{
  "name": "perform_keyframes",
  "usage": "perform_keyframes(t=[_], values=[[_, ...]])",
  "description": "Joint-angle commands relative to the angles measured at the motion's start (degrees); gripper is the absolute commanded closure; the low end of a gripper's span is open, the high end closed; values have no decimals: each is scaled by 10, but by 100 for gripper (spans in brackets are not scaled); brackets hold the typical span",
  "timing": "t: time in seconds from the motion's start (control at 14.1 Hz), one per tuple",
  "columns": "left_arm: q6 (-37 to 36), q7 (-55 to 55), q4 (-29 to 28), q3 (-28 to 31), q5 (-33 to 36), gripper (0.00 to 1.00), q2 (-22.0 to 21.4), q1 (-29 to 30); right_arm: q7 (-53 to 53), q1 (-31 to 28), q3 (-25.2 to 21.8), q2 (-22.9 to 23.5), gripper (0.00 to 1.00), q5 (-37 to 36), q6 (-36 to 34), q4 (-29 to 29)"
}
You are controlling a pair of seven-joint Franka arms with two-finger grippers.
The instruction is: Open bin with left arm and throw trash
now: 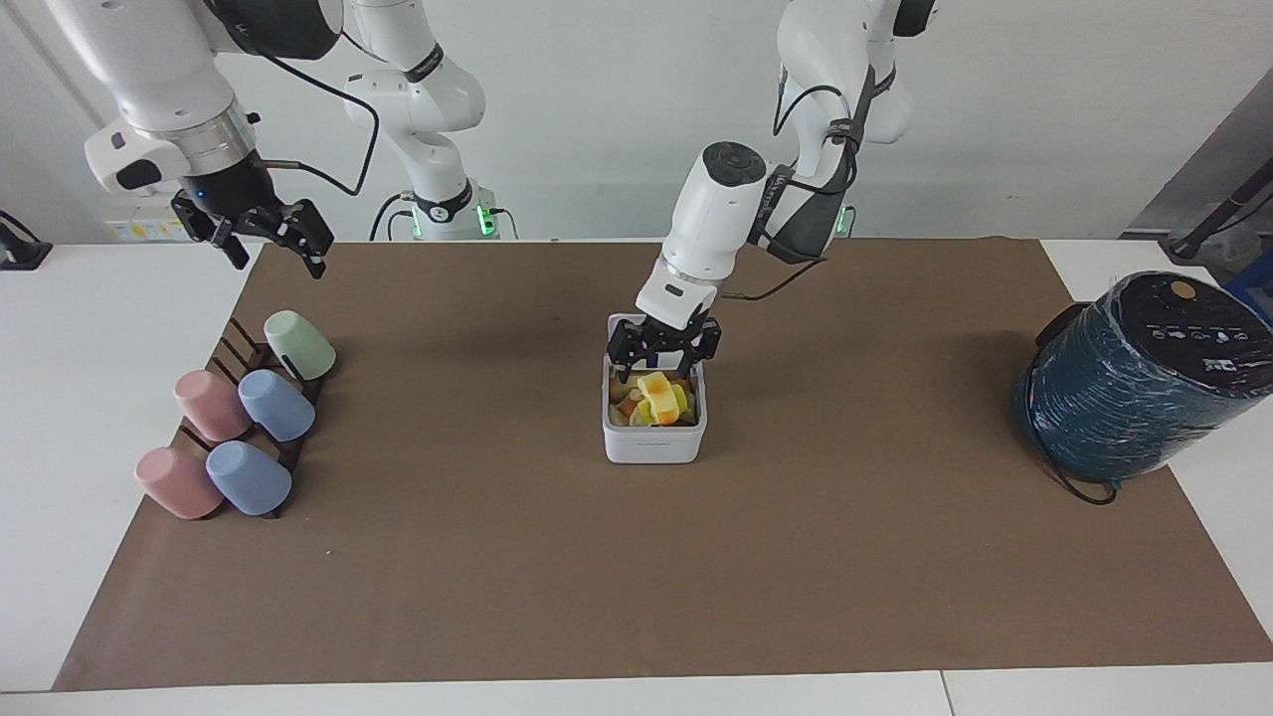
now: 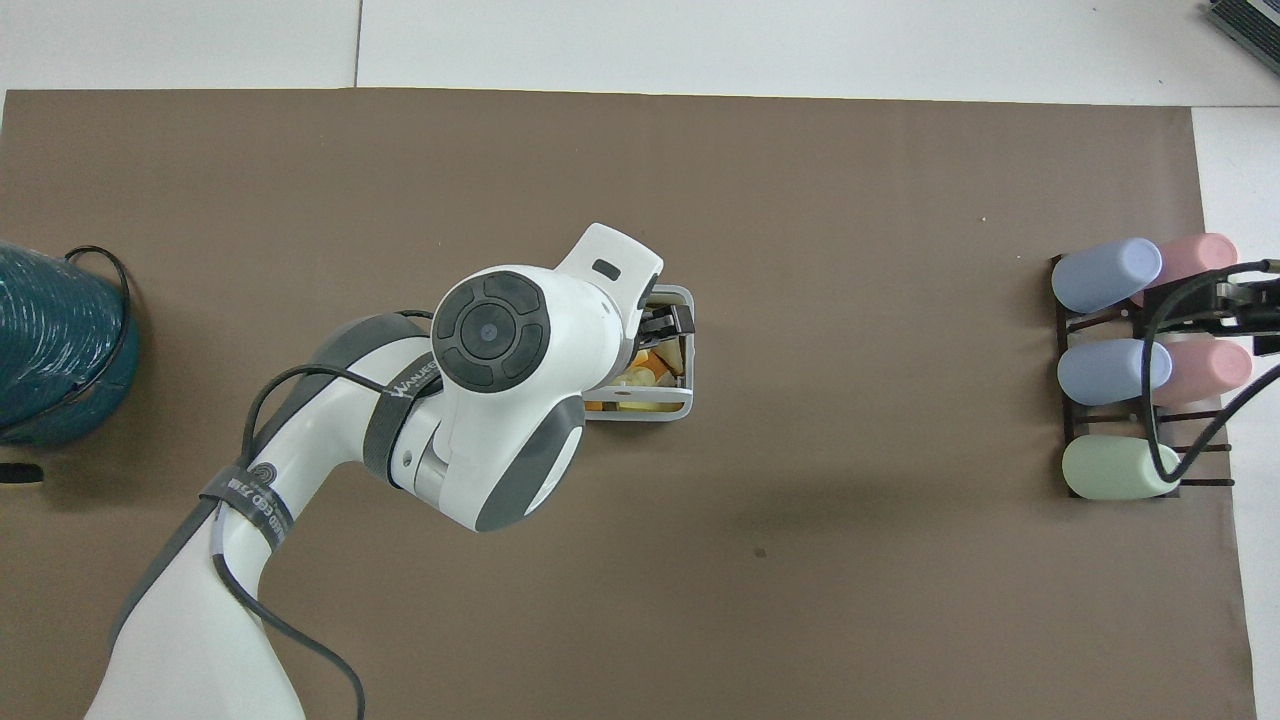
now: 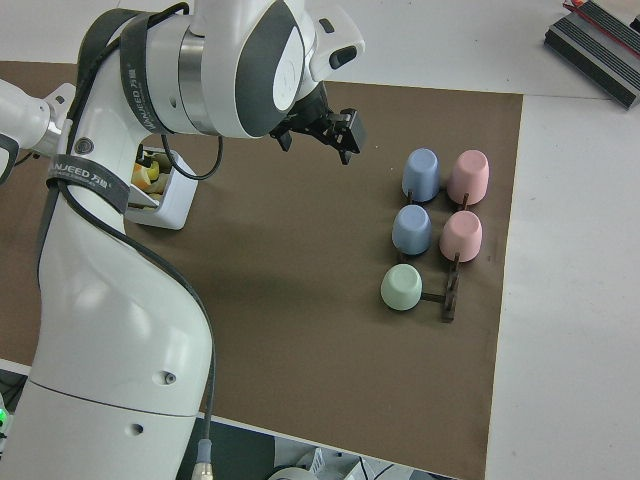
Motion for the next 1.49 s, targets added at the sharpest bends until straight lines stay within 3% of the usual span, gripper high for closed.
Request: perform_keyframes(t=[0.0, 0.21, 0.43, 0.85, 1.07, 1.42], values=[[-8, -5, 14, 8, -8, 0, 1, -3, -9, -3, 9, -10, 0, 12, -27, -7], [-100, -1, 71, 15, -1, 0, 12, 15, -10, -3, 12, -16, 0, 1, -23, -17], [-176, 18, 106, 15, 1, 0, 6, 75, -11, 12, 13, -16, 0, -25, -18, -22], [-356, 191, 182, 18, 28, 0, 3, 183, 5, 13, 15, -16, 0, -16, -18, -23], [-385, 287, 182, 16, 46, 0, -36, 245, 3, 12, 15, -16, 0, -16, -19, -22], [-406, 342, 181, 17, 46, 0, -80, 295, 0, 13, 15, -16, 0, -16, -20, -21]])
